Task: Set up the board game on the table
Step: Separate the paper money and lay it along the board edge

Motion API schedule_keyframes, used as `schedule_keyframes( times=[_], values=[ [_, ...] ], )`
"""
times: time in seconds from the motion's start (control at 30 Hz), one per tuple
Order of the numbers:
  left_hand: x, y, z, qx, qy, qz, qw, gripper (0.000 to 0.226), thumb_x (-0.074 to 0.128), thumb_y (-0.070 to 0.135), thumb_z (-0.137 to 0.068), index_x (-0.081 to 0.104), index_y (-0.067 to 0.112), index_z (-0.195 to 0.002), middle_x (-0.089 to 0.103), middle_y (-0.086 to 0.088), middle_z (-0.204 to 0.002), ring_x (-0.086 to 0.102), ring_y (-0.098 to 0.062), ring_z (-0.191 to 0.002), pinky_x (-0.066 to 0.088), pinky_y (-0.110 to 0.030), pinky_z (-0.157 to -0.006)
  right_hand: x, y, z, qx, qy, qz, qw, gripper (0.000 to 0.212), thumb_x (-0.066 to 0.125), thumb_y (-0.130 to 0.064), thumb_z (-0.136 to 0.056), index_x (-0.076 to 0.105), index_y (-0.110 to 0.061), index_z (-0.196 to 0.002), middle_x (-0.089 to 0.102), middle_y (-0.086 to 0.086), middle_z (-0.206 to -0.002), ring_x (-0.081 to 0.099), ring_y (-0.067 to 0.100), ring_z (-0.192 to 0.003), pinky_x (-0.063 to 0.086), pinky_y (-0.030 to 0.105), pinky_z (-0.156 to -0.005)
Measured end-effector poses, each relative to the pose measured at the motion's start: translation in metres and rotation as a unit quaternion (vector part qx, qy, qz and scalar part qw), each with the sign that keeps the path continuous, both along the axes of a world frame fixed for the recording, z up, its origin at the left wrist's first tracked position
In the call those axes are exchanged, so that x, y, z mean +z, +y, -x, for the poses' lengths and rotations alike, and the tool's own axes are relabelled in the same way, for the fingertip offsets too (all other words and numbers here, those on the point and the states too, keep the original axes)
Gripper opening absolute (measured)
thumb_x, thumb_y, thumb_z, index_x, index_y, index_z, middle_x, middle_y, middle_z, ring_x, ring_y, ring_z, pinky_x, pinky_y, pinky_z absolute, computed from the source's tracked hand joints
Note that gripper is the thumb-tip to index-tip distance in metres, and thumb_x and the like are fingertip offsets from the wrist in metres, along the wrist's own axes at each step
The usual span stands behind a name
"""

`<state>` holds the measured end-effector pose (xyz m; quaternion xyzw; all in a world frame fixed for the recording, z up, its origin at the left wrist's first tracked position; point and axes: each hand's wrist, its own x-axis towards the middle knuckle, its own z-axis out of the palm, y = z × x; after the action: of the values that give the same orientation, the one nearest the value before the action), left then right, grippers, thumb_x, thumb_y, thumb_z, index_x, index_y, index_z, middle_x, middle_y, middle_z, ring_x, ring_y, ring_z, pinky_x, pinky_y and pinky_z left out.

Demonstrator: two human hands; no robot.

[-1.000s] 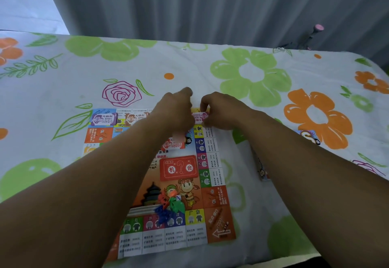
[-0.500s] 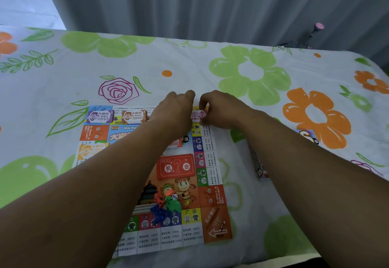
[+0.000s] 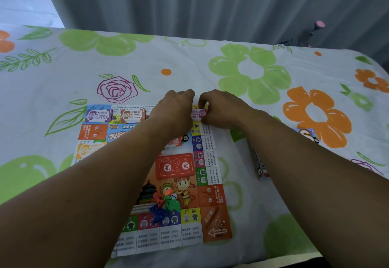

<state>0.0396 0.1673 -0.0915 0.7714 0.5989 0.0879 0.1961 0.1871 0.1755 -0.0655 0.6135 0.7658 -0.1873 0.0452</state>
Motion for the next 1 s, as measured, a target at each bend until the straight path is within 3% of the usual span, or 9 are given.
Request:
schedule_keyframes(
  times=[0.53,0.83,1.0],
  values=[
    [0.003,-0.001,0.001,-0.004,0.007,0.002,1.0,0.055,0.07,0.017,-0.088,0.045,0.016,-0.137,0.061,-0.004,-0.126,0.048,-0.023,-0.122,0.047,-0.039,-0.092,0.0,0.0,0.0,0.002,0.008,-0.001,1.0,0.025,0.07,-0.027,-0.086,0.062,-0.02,-0.108,0.061,-0.002,-0.101,0.06,0.021,-0.092,0.053,0.039,-0.081],
    [0.002,0.0,0.0,-0.008,0.006,0.0,1.0,0.053,0.069,0.017,-0.088,0.046,0.014,-0.136,0.062,-0.006,-0.124,0.048,-0.024,-0.12,0.047,-0.039,-0.091,0.0,0.0,-0.001,0.0,-0.002,0.002,1.0,0.03,0.07,-0.029,-0.085,0.061,-0.02,-0.113,0.061,-0.001,-0.106,0.059,0.022,-0.095,0.053,0.04,-0.083],
    [0.009,-0.001,0.001,0.002,-0.016,0.007,1.0,0.062,0.071,0.017,-0.087,0.043,0.016,-0.142,0.059,-0.004,-0.13,0.047,-0.023,-0.124,0.047,-0.039,-0.094,0.01,0.003,0.0,-0.027,0.039,-0.023,0.999,0.037,0.067,-0.025,-0.087,0.056,-0.019,-0.122,0.053,-0.004,-0.104,0.057,0.021,-0.098,0.051,0.039,-0.085]
  ],
)
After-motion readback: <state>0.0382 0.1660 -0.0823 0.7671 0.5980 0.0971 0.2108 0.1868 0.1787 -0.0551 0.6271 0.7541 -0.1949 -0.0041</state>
